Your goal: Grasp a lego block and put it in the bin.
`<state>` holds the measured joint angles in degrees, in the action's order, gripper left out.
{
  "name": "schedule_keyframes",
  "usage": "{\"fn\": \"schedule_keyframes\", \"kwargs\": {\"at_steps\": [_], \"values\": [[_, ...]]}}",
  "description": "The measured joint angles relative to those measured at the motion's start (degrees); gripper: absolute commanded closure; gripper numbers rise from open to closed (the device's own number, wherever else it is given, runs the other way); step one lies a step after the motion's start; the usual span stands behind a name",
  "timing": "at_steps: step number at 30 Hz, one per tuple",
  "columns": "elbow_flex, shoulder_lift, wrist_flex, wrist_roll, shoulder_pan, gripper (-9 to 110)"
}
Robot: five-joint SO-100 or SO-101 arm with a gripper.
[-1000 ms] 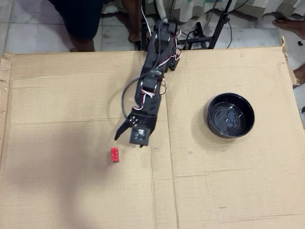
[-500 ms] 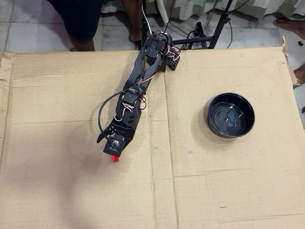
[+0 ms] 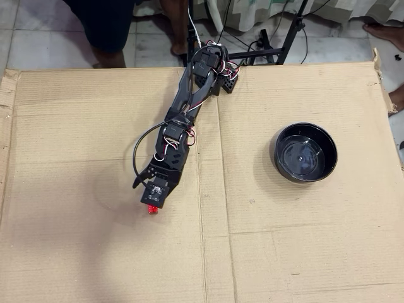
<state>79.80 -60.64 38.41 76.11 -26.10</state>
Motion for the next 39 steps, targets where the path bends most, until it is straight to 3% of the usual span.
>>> {"fn": "schedule_keyframes", "kwargs": {"at_steps": [10,23,34,39], "values": [[-0.09,0.62,-0.09,0.18,2.72,66],[-10.02,14.94,-9.40,0.26,2.46,66],[-10.37,15.29,-9.76,0.26,-1.05,98],[-10.37,15.29,-9.76,0.26,-1.05,101]]}}
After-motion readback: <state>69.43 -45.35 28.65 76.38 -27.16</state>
